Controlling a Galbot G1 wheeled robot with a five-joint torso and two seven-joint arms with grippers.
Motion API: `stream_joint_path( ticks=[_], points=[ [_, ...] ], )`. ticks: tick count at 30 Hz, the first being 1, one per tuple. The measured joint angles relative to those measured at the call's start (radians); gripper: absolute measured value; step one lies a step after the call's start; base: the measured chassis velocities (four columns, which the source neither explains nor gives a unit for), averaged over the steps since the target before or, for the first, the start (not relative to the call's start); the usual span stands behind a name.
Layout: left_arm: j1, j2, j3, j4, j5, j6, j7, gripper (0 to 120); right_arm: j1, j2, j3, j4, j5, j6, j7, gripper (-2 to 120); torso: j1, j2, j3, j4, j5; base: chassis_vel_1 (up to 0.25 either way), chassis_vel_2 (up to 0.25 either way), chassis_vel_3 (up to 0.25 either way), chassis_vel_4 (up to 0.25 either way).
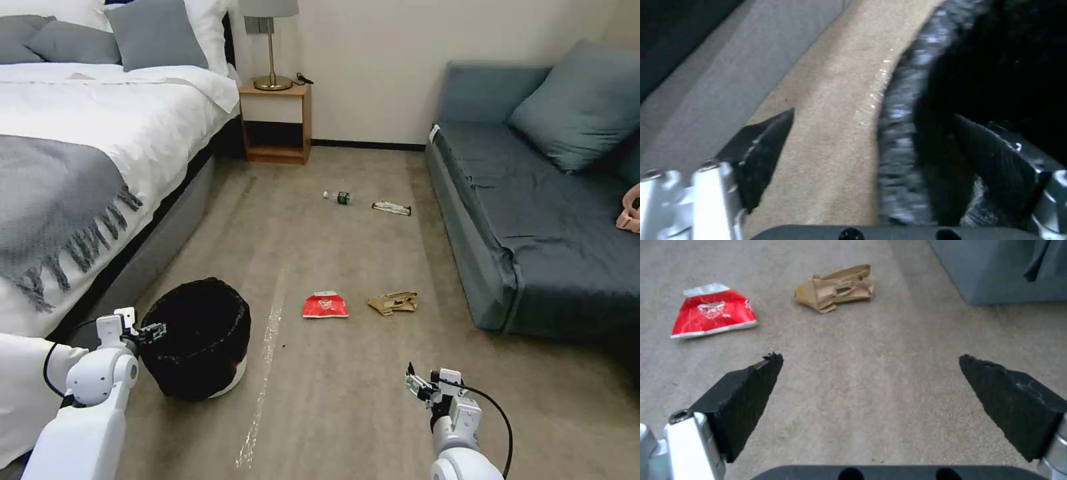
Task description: Pick up the trash bin, then pick up the garbage on the floor and place it into the trash bin.
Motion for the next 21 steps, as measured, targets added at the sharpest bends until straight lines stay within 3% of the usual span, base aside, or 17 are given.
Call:
stream_joint_path(
  ticks=[2, 5, 8, 9, 10, 21],
  points=[
    [0.0, -0.003, 0.003, 0.001, 0.0, 0.001, 0.0, 86, 0.0, 0.0, -0.002, 0.001, 0.0, 0.0, 0.0, 100, 0.0, 0.0, 0.0, 0.0, 0.0, 0.0, 0.0, 0.0, 0.0],
    [0.001, -0.012, 0.01, -0.004, -0.001, 0.012, -0.006, 71, 0.01, -0.006, 0.001, 0.004, 0.005, 0.0, 0.0, 100, 0.0, 0.0, 0.0, 0.0001, -0.0001, 0.0, 0.0, 0.0, 0.0],
    [0.004, -0.015, 0.013, -0.011, -0.001, 0.016, -0.006, 65, 0.015, -0.011, 0.006, 0.006, 0.012, 0.0, 0.001, 100, 0.0, 0.0, 0.0, 0.0001, 0.0, 0.0, 0.0, 0.0, 0.0],
    [0.008, -0.015, 0.014, -0.016, -0.002, 0.018, -0.006, 56, 0.017, -0.015, 0.008, 0.008, 0.016, -0.001, 0.001, 100, 0.0, 0.0, 0.0, 0.0, -0.0001, 0.0, 0.0, 0.0, 0.0],
    [0.008, -0.015, 0.014, -0.016, -0.002, 0.018, -0.006, 56, 0.017, -0.015, 0.008, 0.008, 0.016, -0.001, 0.001, 100, 0.0, 0.0, 0.0, 0.0, -0.0001, 0.0, 0.0, 0.0, 0.0],
    [0.038, -0.019, -0.009, -0.043, -0.009, 0.006, 0.006, 18, 0.025, -0.014, 0.0, 0.002, 0.029, -0.001, 0.025, 100, 0.0, 0.0, 0.0, 0.0002, 0.0001, 0.0, 0.0, 0.0, 0.0]
  ],
)
